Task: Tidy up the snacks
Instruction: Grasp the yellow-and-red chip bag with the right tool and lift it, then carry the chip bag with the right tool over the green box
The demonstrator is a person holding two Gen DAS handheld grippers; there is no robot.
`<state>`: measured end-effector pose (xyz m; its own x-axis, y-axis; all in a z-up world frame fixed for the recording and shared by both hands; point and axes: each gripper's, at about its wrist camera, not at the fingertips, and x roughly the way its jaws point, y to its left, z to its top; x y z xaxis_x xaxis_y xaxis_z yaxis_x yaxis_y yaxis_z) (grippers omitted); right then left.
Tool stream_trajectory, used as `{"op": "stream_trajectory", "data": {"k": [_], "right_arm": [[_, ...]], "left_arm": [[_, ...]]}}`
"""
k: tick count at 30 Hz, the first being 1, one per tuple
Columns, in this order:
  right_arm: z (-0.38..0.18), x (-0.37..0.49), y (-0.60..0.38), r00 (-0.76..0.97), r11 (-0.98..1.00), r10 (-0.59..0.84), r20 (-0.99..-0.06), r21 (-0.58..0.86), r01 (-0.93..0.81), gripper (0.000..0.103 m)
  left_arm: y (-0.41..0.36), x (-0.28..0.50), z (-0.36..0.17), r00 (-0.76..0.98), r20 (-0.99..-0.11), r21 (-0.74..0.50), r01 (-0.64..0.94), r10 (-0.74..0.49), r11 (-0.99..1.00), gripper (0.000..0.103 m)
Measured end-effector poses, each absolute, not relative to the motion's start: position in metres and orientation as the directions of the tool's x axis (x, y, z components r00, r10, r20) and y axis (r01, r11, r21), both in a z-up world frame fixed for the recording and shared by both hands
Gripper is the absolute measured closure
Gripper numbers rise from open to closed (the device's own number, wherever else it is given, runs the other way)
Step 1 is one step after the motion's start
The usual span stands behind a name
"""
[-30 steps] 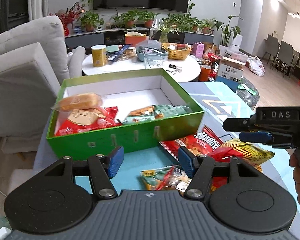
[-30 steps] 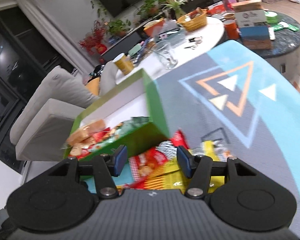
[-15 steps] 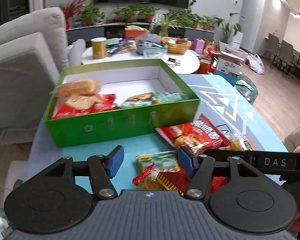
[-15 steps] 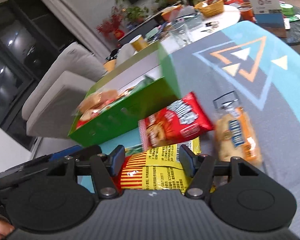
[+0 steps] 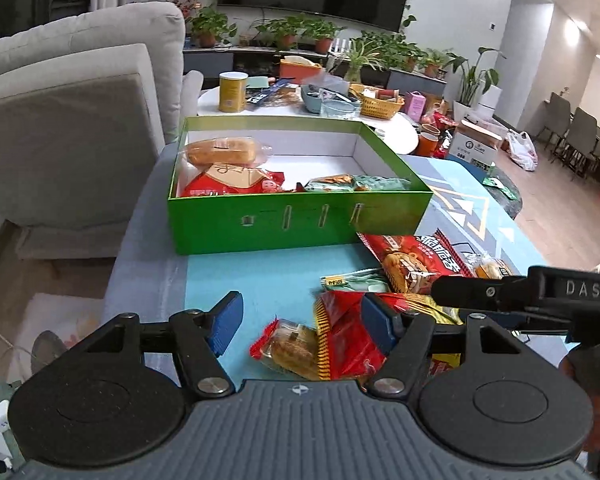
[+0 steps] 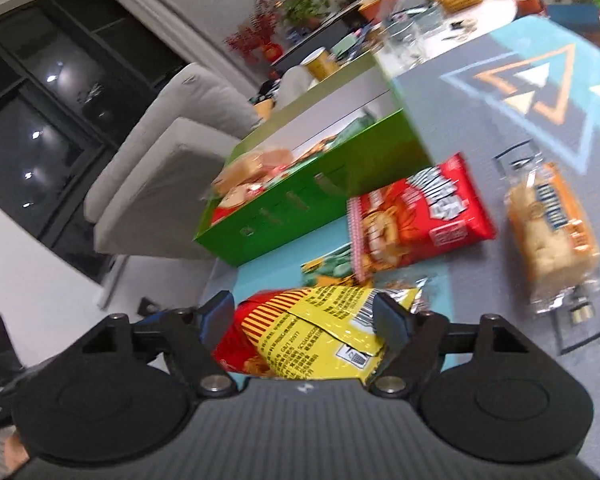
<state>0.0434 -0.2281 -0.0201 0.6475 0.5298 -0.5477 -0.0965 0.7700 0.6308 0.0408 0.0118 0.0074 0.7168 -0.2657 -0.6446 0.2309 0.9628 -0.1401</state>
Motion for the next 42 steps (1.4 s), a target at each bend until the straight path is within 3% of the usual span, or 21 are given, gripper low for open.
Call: {"op": "stream_trajectory", "data": {"k": [11, 20, 25, 29, 34, 40, 42], "right_arm": [[-0.03, 0.032, -0.209, 0.635, 0.861, 0.461, -0.619, 0.486, -0.151, 0.022], [-0.036, 0.017, -0.184, 0.681, 0.919, 0.394, -0.617, 0.264, -0.292, 0.022], [-0.034, 0.015, -0.201, 0.677, 0.892, 0.448, -0.583, 0.345, -0.293, 0.022], [-0.029, 0.013, -0.215, 0.662, 0.869, 0.479, -0.576, 0.416, -0.268, 0.022], [-0.025, -0.003, -0.222, 0.722, 0.906, 0.392, -0.571, 0.377, -0.193, 0.022], [-0.046, 0.017, -0.232, 0.629, 0.846, 0.439, -0.641, 0.53, -0.051, 0.022], [-0.048, 0.02, -0.231, 0.627, 0.838, 0.443, -0.64, 0.545, -0.036, 0.028]], "left_arm": [[-0.003, 0.057, -0.002, 0.711, -0.654, -0.126, 0.235, -0.259, 0.964, 0.04], [-0.018, 0.065, 0.006, 0.688, -0.631, -0.213, 0.291, -0.359, 0.933, 0.04], [-0.039, 0.066, -0.02, 0.632, -0.686, -0.159, 0.355, -0.362, 0.921, 0.035], [-0.031, 0.07, -0.031, 0.588, -0.693, -0.258, 0.336, -0.416, 0.906, 0.029], [-0.017, 0.071, -0.036, 0.584, -0.688, -0.309, 0.301, -0.431, 0.902, 0.029], [-0.019, 0.07, -0.036, 0.582, -0.688, -0.304, 0.31, -0.433, 0.901, 0.029], [-0.016, 0.069, -0.036, 0.569, -0.689, -0.315, 0.322, -0.448, 0.893, 0.029]]}}
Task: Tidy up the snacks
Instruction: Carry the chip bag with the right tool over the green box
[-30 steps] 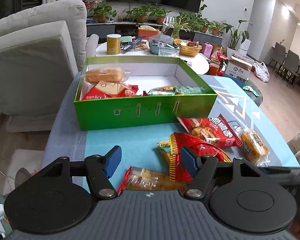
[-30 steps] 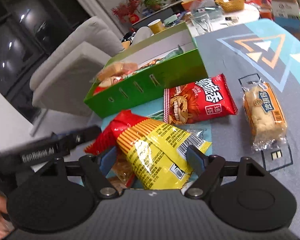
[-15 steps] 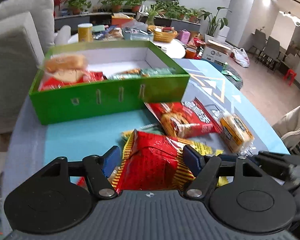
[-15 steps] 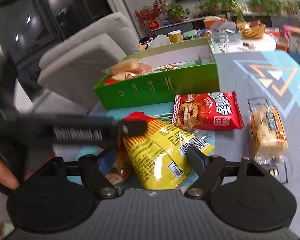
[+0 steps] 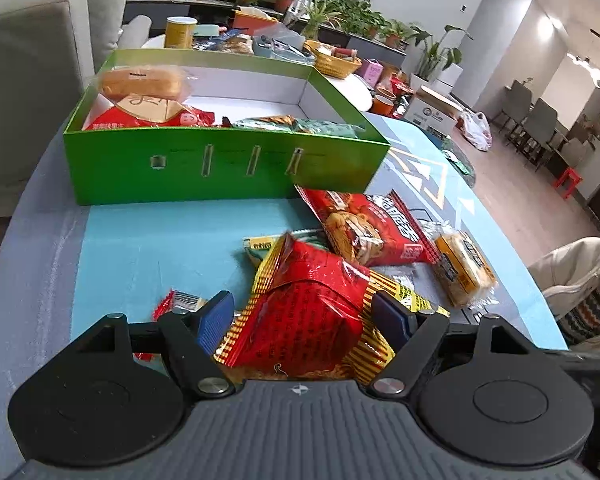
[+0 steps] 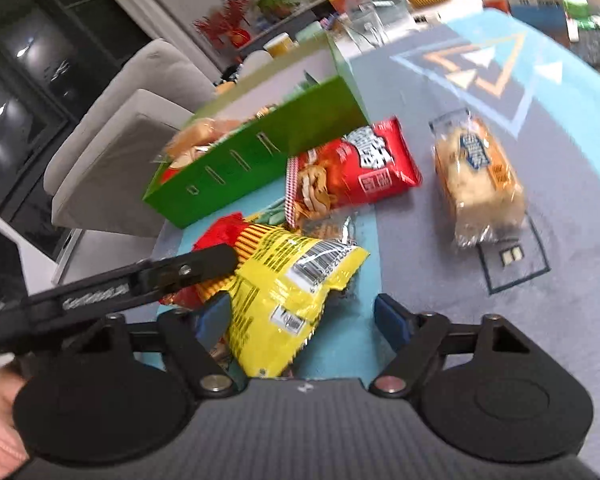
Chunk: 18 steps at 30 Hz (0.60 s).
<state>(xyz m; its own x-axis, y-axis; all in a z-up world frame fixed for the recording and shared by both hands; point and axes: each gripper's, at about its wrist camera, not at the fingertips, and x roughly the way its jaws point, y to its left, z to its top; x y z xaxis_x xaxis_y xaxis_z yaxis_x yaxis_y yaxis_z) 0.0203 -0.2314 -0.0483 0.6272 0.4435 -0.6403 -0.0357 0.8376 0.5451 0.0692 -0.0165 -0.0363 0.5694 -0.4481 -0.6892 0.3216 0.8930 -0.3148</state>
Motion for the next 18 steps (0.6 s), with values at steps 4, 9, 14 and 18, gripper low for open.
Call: {"op": "stream_trajectory", "data": {"k": [4, 9, 14, 18], "right_arm": [[-0.046, 0.025, -0.229, 0.623, 0.836, 0.452, -0.638, 0.547, -0.047, 0.034], [-0.04, 0.023, -0.224, 0.621, 0.858, 0.436, -0.652, 0.508, -0.068, 0.038], [-0.029, 0.023, -0.214, 0.629, 0.89, 0.406, -0.662, 0.442, -0.11, 0.044], [-0.026, 0.024, -0.216, 0.646, 0.886, 0.405, -0.647, 0.452, -0.104, 0.045]], "left_arm": [[-0.013, 0.065, -0.036, 0.559, -0.69, -0.311, 0.345, -0.46, 0.885, 0.03], [-0.009, 0.063, -0.036, 0.55, -0.682, -0.326, 0.36, -0.481, 0.874, 0.04], [-0.014, 0.053, -0.026, 0.585, -0.668, -0.281, 0.375, -0.46, 0.884, 0.051], [-0.013, 0.049, -0.023, 0.593, -0.661, -0.276, 0.378, -0.461, 0.883, 0.053]]}}
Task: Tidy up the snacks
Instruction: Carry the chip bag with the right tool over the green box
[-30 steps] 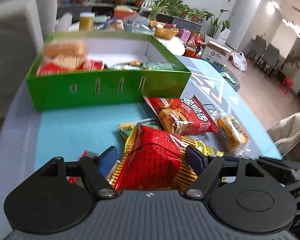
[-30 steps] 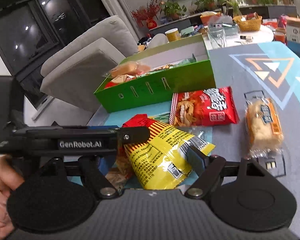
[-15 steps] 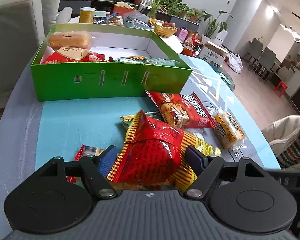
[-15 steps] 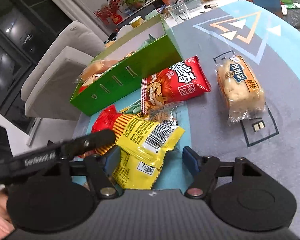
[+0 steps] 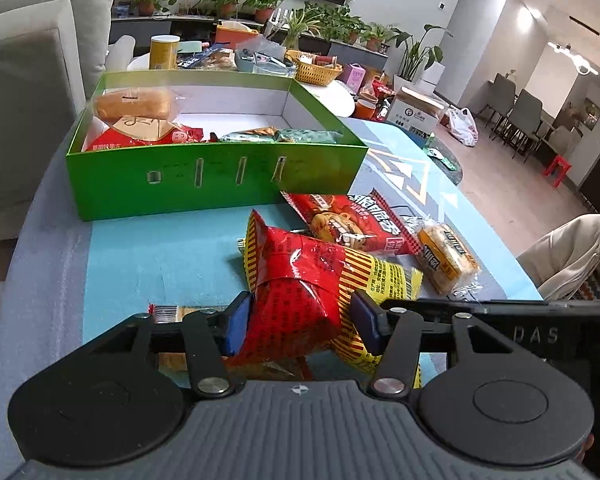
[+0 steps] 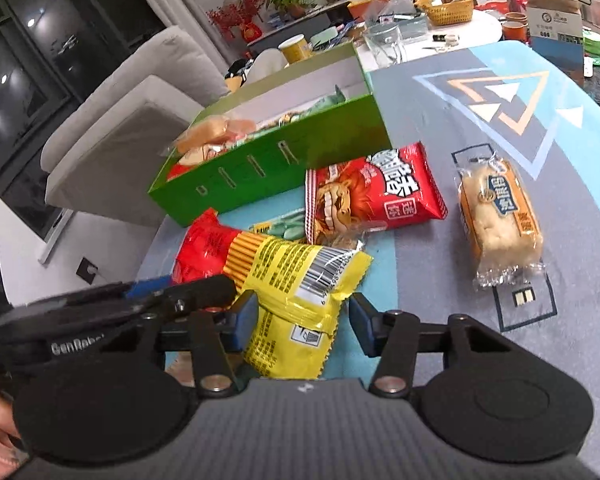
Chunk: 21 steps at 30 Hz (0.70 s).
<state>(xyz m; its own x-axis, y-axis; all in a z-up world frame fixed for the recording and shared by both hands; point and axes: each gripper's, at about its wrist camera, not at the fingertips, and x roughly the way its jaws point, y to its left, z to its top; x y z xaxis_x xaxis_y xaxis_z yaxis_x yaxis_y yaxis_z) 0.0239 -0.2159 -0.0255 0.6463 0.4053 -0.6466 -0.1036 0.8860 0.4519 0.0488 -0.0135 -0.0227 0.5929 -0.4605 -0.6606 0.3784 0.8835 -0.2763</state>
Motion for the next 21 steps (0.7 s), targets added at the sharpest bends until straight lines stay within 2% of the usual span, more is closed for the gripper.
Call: {"op": "stream_trajectory", "data": {"k": [21], "right_arm": [[0.047, 0.073, -0.209, 0.772, 0.846, 0.453, -0.445, 0.488, -0.216, 0.046]], "left_arm": [[0.001, 0.08, 0.059, 0.767, -0.484, -0.242, 0.344, -0.42, 0.907, 0.053]]}}
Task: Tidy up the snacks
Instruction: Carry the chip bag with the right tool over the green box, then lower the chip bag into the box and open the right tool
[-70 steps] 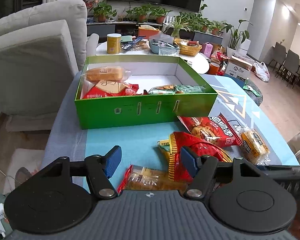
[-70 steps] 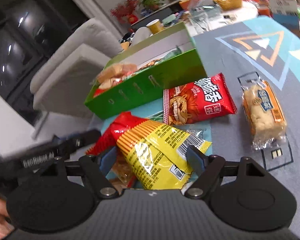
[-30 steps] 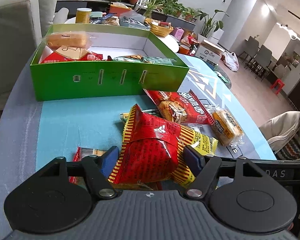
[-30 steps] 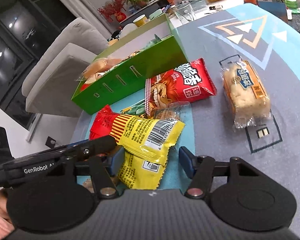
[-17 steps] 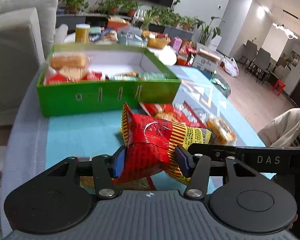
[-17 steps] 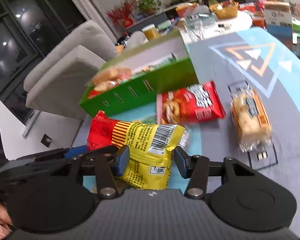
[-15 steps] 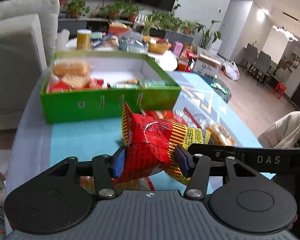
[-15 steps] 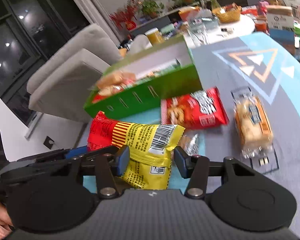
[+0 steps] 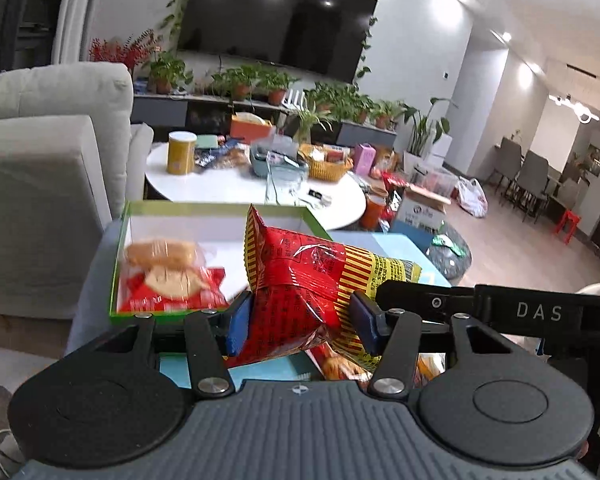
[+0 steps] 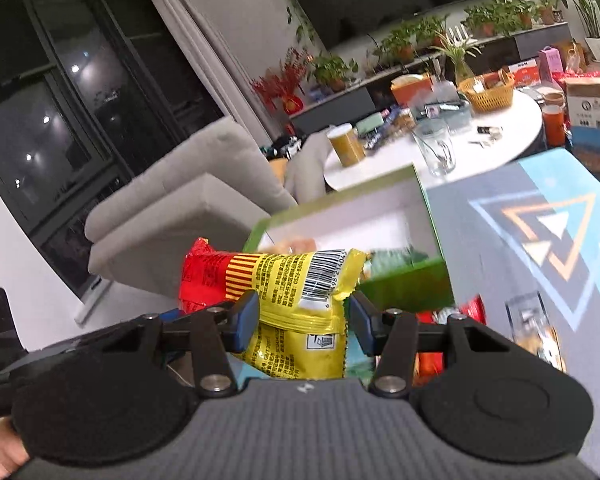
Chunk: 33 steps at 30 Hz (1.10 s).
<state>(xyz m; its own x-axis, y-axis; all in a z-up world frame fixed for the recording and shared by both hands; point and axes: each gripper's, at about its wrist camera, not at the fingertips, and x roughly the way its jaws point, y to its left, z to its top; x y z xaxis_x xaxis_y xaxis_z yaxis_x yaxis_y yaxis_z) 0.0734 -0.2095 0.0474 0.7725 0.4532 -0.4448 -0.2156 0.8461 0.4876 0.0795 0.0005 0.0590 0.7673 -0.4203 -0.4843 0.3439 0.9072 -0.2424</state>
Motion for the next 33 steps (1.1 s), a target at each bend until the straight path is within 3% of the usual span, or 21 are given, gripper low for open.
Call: {"op": "stream_trajectory", "data": {"k": [15, 33], "right_arm": [[0.043, 0.145, -0.212, 0.759, 0.799, 0.493, -0.425, 0.566, -0.202, 0.045], [0.005, 0.21, -0.221, 0.732, 0.756, 0.497, -0.466, 0.646, -0.102, 0.044]], "left_arm": [[-0.003, 0.145, 0.053, 0.806, -0.479, -0.261, 0.248, -0.348, 0.933, 0.053], [-0.019, 0.222, 0.019, 0.779, -0.551, -0.215, 0.215, -0.3, 0.953, 0.053]]}}
